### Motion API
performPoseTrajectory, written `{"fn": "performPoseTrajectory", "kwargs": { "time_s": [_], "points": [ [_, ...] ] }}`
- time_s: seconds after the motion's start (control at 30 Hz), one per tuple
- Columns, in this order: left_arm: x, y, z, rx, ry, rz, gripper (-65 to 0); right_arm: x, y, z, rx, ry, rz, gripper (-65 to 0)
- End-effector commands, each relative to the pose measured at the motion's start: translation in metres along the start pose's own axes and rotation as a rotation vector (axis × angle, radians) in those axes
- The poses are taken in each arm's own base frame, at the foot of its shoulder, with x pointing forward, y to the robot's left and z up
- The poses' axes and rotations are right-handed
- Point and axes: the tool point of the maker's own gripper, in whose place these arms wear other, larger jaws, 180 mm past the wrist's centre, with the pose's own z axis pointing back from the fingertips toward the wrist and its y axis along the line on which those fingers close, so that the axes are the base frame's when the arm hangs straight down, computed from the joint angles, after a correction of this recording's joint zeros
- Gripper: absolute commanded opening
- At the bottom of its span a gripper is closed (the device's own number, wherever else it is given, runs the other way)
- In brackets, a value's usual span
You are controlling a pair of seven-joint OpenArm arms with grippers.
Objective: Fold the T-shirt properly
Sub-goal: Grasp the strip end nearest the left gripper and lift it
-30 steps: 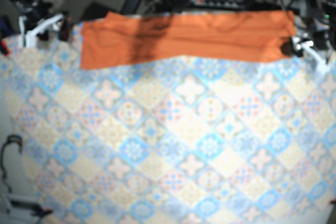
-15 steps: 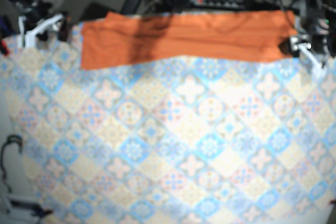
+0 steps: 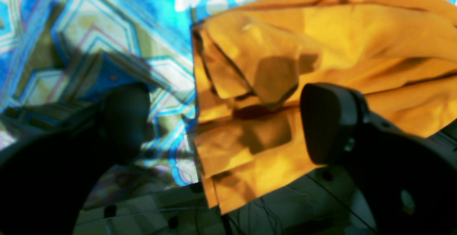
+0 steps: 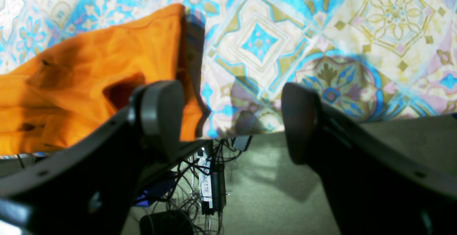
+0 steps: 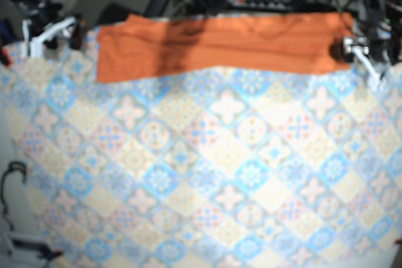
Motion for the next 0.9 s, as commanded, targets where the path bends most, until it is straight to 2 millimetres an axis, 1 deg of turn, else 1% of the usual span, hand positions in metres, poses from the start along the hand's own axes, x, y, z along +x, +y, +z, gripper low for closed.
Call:
{"fn": "performPoseTrajectory", "kwargs": {
  "time_s": [0.0,0.2,0.23,0.3,0.5,0.7,0.87],
  "points": [
    [-0.023,-0.046,-0.022,-0.186,0.023,0.014,0.0,0.011,-0.001,0.004,0.005,-0.040,0.013,-23.2],
    [-0.035,-0.034,-0.014,-0.157,0.021,0.037,0.0,0.011,0.000,0.004,0.005,-0.041,0.015,-23.2],
    [-0.039,-0.029,-0.010,-0.147,0.022,0.044,0.0,0.011,0.000,0.004,0.005,-0.041,0.015,-23.2],
    [-0.040,-0.024,-0.003,-0.133,0.016,0.040,0.0,0.011,0.000,0.004,0.005,-0.041,0.015,-23.2],
    [-0.041,-0.027,0.009,-0.118,-0.001,0.004,0.0,0.011,0.000,0.004,0.005,-0.041,0.015,-23.2],
    [-0.040,-0.027,0.010,-0.115,-0.007,0.002,0.0,0.011,0.000,0.004,0.005,-0.041,0.015,-23.2],
    [-0.034,-0.027,0.010,-0.115,-0.023,0.000,0.0,0.011,0.000,0.004,0.005,-0.041,0.015,-23.2]
  ]
}}
